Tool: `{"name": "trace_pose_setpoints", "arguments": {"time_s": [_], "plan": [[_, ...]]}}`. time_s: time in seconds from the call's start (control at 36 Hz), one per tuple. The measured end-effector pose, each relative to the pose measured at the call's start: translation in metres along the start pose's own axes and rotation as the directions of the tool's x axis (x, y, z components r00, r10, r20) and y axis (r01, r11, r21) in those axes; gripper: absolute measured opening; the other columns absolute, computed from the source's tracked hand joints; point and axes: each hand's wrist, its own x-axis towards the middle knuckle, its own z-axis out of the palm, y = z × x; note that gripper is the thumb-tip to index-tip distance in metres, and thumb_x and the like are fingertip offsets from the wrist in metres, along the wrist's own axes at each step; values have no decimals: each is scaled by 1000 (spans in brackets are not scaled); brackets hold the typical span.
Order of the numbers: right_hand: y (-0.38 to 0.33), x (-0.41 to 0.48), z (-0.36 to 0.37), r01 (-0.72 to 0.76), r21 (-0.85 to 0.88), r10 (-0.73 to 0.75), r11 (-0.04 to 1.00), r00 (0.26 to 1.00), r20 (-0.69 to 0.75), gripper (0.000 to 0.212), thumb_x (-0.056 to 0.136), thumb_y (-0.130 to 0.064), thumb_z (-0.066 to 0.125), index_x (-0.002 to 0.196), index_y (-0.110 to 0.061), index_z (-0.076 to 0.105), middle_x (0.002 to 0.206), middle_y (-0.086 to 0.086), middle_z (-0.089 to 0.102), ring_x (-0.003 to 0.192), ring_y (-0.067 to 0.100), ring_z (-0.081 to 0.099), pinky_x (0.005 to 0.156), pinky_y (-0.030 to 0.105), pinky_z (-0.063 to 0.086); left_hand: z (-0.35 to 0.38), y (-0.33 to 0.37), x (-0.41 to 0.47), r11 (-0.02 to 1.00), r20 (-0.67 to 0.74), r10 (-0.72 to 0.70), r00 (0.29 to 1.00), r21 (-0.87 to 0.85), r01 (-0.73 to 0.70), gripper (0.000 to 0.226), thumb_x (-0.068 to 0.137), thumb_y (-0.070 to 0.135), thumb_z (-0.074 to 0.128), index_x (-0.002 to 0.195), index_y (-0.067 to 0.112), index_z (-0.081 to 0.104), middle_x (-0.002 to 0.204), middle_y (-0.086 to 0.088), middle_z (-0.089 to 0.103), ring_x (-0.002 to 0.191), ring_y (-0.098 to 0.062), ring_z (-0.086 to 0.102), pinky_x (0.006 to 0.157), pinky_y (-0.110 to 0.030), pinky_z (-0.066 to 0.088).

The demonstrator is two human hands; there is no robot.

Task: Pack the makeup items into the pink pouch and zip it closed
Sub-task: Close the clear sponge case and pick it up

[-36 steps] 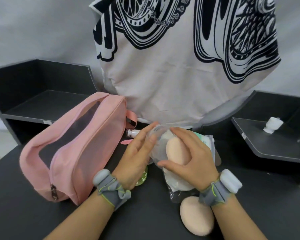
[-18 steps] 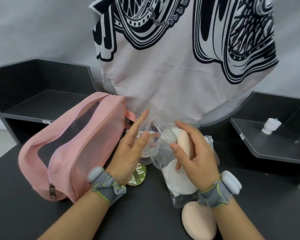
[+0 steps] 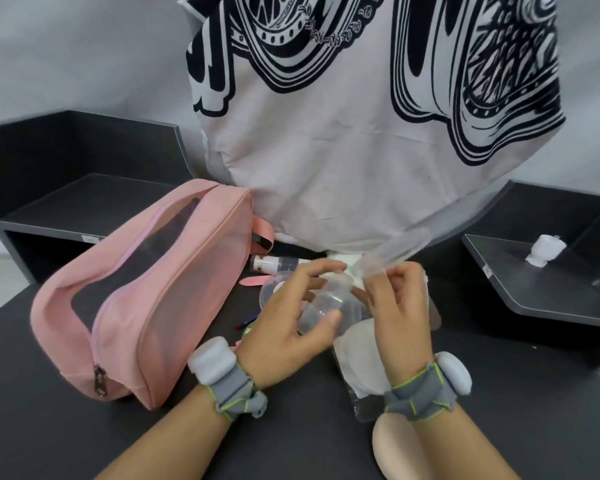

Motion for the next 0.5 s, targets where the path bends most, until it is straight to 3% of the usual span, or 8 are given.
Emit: {"name": "trace_pose_setpoints", "arguments": {"time_s": [0.06,0.11,0.22,0.28,0.36,0.42,0.44,0.5], "plan": [[3,-2,3,-19,27,18,999,999,27,12,90,-24,56,99,-18,61,97,2,69,94,15,68,91,48,52,-1,-1,1,997,-78,-3,997,-78,-3,42,89,32,45,130,28,40,129,20,49,122,-15,54,103,-38,45],[1,-5,5,-13,25,12,1000,999,42,22,89,-29,56,105,-17,65,105,7,69,105,26,64,93,51,50,-1,0,1,987,-136,-20,990,-160,-3,39,91,33,42,129,29,37,127,27,47,117,-13,59,98,-40,49],[-7,-4,1,102,-146,-106,984,994,-20,13,91,-24,52,92,-23,64,102,-2,62,96,6,59,87,20,46,0,3,4,919,-202,-94,975,-394,7,41,92,35,41,131,28,31,129,11,50,114,-23,64,93,-36,54],[-11,-1,-1,122,-186,-135,975,989,-63,12,91,-25,52,84,-26,62,101,0,56,93,5,56,81,9,43,0,5,6,884,-220,-140,965,-468,22,33,94,35,40,125,30,31,125,3,56,110,-26,66,92,-39,55],[-12,0,-3,125,-126,-137,984,986,-95,18,92,-26,53,78,-23,64,90,4,59,80,11,58,70,15,48,1,4,7,887,-230,-156,960,-461,34,26,92,35,43,113,27,29,128,-14,53,108,-27,66,90,-39,55],[-15,0,-2,53,34,-50,998,995,-82,18,93,-20,54,80,-16,67,77,5,64,69,12,60,61,21,50,2,2,8,918,-206,-123,971,-395,32,28,88,36,46,106,27,26,130,-25,44,111,-26,65,92,-41,55],[-16,0,-1,20,112,-12,994,998,-67,16,92,-16,56,81,-13,68,72,2,65,66,11,60,59,22,50,3,2,7,926,-188,-108,976,-377,30,26,89,35,47,104,29,26,129,-26,43,112,-26,64,94,-44,53],[-16,0,1,7,165,1,986,999,-44,9,86,-17,62,85,-10,67,73,-1,66,66,9,62,59,22,52,5,0,6,943,-153,-77,985,-332,22,22,90,33,47,100,33,28,130,-8,50,114,-18,62,99,-40,49]]}}
